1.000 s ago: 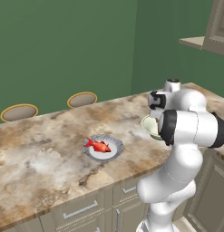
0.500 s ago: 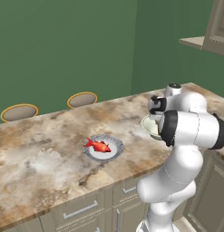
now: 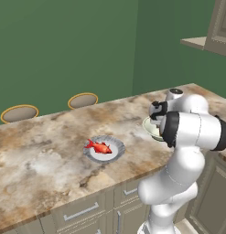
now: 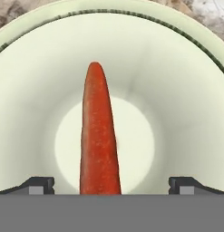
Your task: Place the fish on the plate and place the carrot on the same plate.
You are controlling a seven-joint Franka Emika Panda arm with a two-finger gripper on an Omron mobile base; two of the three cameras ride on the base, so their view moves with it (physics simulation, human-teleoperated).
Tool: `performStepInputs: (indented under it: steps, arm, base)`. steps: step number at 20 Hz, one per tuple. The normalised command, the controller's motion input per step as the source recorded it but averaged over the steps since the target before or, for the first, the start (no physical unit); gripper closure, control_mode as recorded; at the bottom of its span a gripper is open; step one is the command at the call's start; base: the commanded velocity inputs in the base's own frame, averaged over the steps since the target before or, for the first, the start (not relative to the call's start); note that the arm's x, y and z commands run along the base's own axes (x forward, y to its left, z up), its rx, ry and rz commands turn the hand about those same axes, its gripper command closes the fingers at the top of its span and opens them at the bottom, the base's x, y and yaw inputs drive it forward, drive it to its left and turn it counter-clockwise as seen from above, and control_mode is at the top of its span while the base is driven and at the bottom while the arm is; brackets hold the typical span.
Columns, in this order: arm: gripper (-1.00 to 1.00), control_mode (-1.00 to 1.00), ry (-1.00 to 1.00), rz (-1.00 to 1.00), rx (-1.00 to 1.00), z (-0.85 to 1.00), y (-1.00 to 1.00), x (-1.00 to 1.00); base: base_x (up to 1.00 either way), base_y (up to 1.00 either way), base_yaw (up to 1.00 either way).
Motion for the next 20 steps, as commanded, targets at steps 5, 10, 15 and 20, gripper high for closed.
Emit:
performStepInputs:
  steps: [5, 10, 15, 20]
  arm:
    - [-1.00, -1.00, 0.00, 0.02, 0.00, 0.00, 0.00, 0.21]
    - [-1.00, -1.00, 0.00, 0.04, 0.00, -0.09, 0.00, 0.23]
    - [-1.00, -1.00, 0.00, 0.06, 0.00, -0.19, 0.00, 0.03]
    - [-1.00, -1.00, 0.00, 0.07, 0.00, -0.21, -0.05, 0.00]
  base:
    - [0.00, 0.00, 0.00]
    - [0.00, 0.00, 0.00]
    - [0.00, 0.00, 0.00]
    - [0.00, 0.00, 0.00]
